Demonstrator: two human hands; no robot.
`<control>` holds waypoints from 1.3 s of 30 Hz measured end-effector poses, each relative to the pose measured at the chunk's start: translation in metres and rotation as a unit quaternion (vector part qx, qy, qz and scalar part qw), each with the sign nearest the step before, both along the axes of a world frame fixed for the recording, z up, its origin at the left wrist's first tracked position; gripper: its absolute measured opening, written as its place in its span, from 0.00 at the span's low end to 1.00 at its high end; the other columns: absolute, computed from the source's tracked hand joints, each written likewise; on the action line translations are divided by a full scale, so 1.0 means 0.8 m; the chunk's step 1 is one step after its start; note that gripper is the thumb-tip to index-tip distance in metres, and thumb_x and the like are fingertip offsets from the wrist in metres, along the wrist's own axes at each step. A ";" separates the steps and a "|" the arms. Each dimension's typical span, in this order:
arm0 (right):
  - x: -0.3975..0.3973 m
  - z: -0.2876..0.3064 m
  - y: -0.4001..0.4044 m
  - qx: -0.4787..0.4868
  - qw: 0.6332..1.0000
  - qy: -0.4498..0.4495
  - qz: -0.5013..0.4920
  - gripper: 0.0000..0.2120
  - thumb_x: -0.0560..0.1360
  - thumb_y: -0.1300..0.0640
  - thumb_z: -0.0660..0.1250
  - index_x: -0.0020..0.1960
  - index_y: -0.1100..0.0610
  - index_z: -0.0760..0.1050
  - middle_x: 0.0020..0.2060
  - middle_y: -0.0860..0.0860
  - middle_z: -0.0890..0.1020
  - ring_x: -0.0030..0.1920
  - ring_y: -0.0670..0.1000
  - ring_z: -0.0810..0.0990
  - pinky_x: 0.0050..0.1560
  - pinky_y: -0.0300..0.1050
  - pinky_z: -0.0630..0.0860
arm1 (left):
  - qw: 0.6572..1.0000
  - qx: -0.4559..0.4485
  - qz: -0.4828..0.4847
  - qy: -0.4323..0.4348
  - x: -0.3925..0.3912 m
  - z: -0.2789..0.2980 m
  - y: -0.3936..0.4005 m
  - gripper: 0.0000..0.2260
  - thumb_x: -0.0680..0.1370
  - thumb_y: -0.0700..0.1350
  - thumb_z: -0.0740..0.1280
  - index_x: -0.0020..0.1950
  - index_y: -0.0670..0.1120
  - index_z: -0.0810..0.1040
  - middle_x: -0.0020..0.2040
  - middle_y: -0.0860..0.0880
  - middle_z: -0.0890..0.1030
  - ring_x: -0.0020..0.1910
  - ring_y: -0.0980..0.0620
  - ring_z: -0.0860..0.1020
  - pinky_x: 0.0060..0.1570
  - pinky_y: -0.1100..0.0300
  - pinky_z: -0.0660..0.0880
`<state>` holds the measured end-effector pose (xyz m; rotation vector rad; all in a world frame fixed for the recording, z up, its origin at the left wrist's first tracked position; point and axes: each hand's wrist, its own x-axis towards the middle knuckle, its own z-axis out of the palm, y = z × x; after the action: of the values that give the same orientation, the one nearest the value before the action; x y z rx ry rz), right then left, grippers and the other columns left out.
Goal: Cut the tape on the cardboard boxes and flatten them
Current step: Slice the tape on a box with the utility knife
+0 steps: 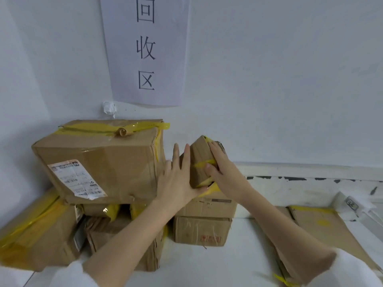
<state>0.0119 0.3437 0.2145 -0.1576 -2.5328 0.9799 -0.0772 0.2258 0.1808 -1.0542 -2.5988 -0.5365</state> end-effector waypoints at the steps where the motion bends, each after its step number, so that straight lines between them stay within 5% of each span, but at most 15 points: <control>1: 0.020 -0.007 -0.007 0.033 0.999 0.003 0.007 0.28 0.81 0.59 0.56 0.77 0.53 0.48 0.76 0.47 0.52 0.75 0.47 0.53 0.75 0.44 0.54 | 0.999 0.017 0.004 0.028 0.017 -0.011 -0.011 0.54 0.64 0.75 0.57 0.71 0.52 0.24 0.77 0.48 0.40 0.72 0.45 0.53 0.65 0.49 0.64; 3: 0.056 -0.032 -0.026 0.075 0.997 0.008 0.027 0.29 0.81 0.59 0.57 0.75 0.49 0.43 0.73 0.42 0.44 0.74 0.39 0.42 0.71 0.29 0.42 | 0.997 0.067 -0.019 0.037 0.051 -0.041 -0.033 0.54 0.63 0.74 0.57 0.74 0.49 0.30 0.77 0.43 0.53 0.72 0.43 0.56 0.67 0.46 0.63; 6: 0.101 -0.095 -0.057 0.078 0.995 -0.028 0.053 0.30 0.81 0.56 0.58 0.70 0.42 0.39 0.72 0.40 0.36 0.73 0.39 0.36 0.73 0.32 0.41 | 0.991 0.103 -0.030 0.085 0.088 -0.112 -0.066 0.54 0.59 0.66 0.72 0.73 0.37 0.57 0.63 0.37 0.74 0.60 0.38 0.75 0.54 0.46 0.74; 9: 0.133 -0.163 -0.079 -0.058 0.993 -0.077 0.067 0.34 0.80 0.53 0.59 0.72 0.42 0.36 0.72 0.34 0.38 0.68 0.24 0.47 0.64 0.22 0.57 | 0.989 0.062 -0.015 0.132 0.106 -0.182 -0.095 0.46 0.57 0.64 0.76 0.66 0.40 0.66 0.55 0.39 0.80 0.57 0.42 0.72 0.53 0.44 0.74; 11: 0.146 -0.199 -0.091 -0.179 0.975 -0.123 0.056 0.32 0.80 0.53 0.60 0.73 0.42 0.41 0.71 0.31 0.50 0.61 0.18 0.53 0.59 0.19 0.58 | 0.978 0.024 -0.022 0.205 0.115 -0.224 -0.114 0.33 0.67 0.58 0.73 0.65 0.43 0.68 0.58 0.42 0.77 0.57 0.44 0.71 0.55 0.46 0.68; 14: 0.149 -0.246 -0.106 -0.330 0.932 -0.148 -0.017 0.31 0.79 0.55 0.61 0.75 0.47 0.46 0.65 0.37 0.67 0.62 0.31 0.68 0.60 0.27 0.67 | 0.955 -0.021 -0.031 0.296 0.125 -0.271 -0.131 0.13 0.80 0.43 0.56 0.65 0.50 0.69 0.61 0.45 0.71 0.57 0.47 0.72 0.54 0.49 0.67; 17: 0.143 -0.280 -0.110 -0.392 0.899 -0.145 -0.129 0.24 0.80 0.58 0.60 0.74 0.57 0.59 0.63 0.52 0.75 0.61 0.50 0.74 0.62 0.45 0.73 | 0.949 -0.035 -0.039 0.311 0.140 -0.298 -0.134 0.14 0.82 0.42 0.52 0.67 0.50 0.67 0.60 0.46 0.72 0.57 0.48 0.72 0.53 0.51 0.68; 20: 0.147 -0.299 -0.112 -0.365 0.912 -0.134 -0.134 0.12 0.80 0.64 0.58 0.57 0.53 0.76 0.43 0.45 0.82 0.44 0.46 0.79 0.45 0.39 0.75 | 0.949 -0.071 -0.045 0.304 0.148 -0.315 -0.139 0.14 0.81 0.43 0.54 0.65 0.51 0.68 0.61 0.47 0.71 0.58 0.50 0.72 0.60 0.49 0.66; 22: 0.155 -0.309 -0.113 -0.365 0.911 -0.149 -0.120 0.12 0.80 0.65 0.58 0.54 0.52 0.76 0.38 0.43 0.81 0.40 0.43 0.78 0.43 0.37 0.74 | 0.949 -0.110 -0.071 0.286 0.152 -0.322 -0.148 0.20 0.75 0.50 0.65 0.66 0.51 0.68 0.62 0.47 0.71 0.58 0.50 0.72 0.69 0.48 0.56; 24: 0.163 -0.321 -0.114 -0.376 0.906 -0.160 -0.109 0.11 0.80 0.65 0.58 0.57 0.54 0.75 0.43 0.46 0.82 0.44 0.45 0.80 0.49 0.42 0.77 | 0.958 -0.165 -0.091 0.216 0.155 -0.333 -0.156 0.44 0.52 0.59 0.78 0.66 0.51 0.67 0.63 0.48 0.70 0.60 0.50 0.71 0.72 0.47 0.49; 27: 0.172 -0.330 -0.116 -0.373 0.910 -0.156 -0.090 0.13 0.80 0.65 0.58 0.61 0.54 0.72 0.50 0.50 0.82 0.51 0.47 0.80 0.51 0.38 0.76 | 0.963 -0.194 -0.114 0.146 0.163 -0.337 -0.167 0.58 0.37 0.65 0.76 0.66 0.51 0.66 0.63 0.49 0.69 0.61 0.50 0.69 0.71 0.46 0.48; 30: 0.180 -0.336 -0.112 -0.343 0.924 -0.152 -0.067 0.15 0.79 0.68 0.57 0.65 0.58 0.69 0.57 0.52 0.79 0.59 0.47 0.77 0.57 0.36 0.73 | 0.958 -0.203 -0.175 0.103 0.177 -0.339 -0.179 0.46 0.48 0.67 0.71 0.64 0.52 0.69 0.65 0.49 0.69 0.61 0.52 0.70 0.63 0.49 0.60; 34: 0.186 -0.342 -0.097 -0.323 0.931 -0.167 -0.035 0.14 0.79 0.69 0.56 0.63 0.59 0.67 0.57 0.52 0.77 0.55 0.39 0.76 0.55 0.31 0.71 | 0.965 -0.012 -0.241 0.107 0.168 -0.303 -0.182 0.13 0.78 0.49 0.56 0.62 0.49 0.70 0.64 0.51 0.69 0.55 0.54 0.72 0.51 0.59 0.66; 37: 0.179 -0.342 -0.091 -0.328 0.928 -0.175 -0.019 0.13 0.80 0.68 0.55 0.62 0.55 0.66 0.57 0.51 0.77 0.55 0.40 0.76 0.54 0.29 0.70 | 0.976 0.061 -0.209 -0.018 0.127 -0.266 -0.162 0.14 0.80 0.40 0.56 0.65 0.46 0.70 0.66 0.52 0.69 0.61 0.52 0.70 0.58 0.59 0.66; 39: 0.173 -0.340 -0.086 -0.338 0.924 -0.180 -0.007 0.12 0.81 0.66 0.55 0.62 0.54 0.66 0.57 0.50 0.77 0.57 0.41 0.75 0.54 0.30 0.70 | 0.974 -0.002 -0.151 -0.167 0.097 -0.250 -0.149 0.22 0.80 0.41 0.60 0.74 0.46 0.62 0.73 0.54 0.60 0.71 0.53 0.62 0.67 0.62 0.60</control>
<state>0.1504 0.2750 -0.0579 -0.6015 -2.3653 1.9368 0.0006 0.1063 -0.0195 -1.4871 -2.7311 -0.8445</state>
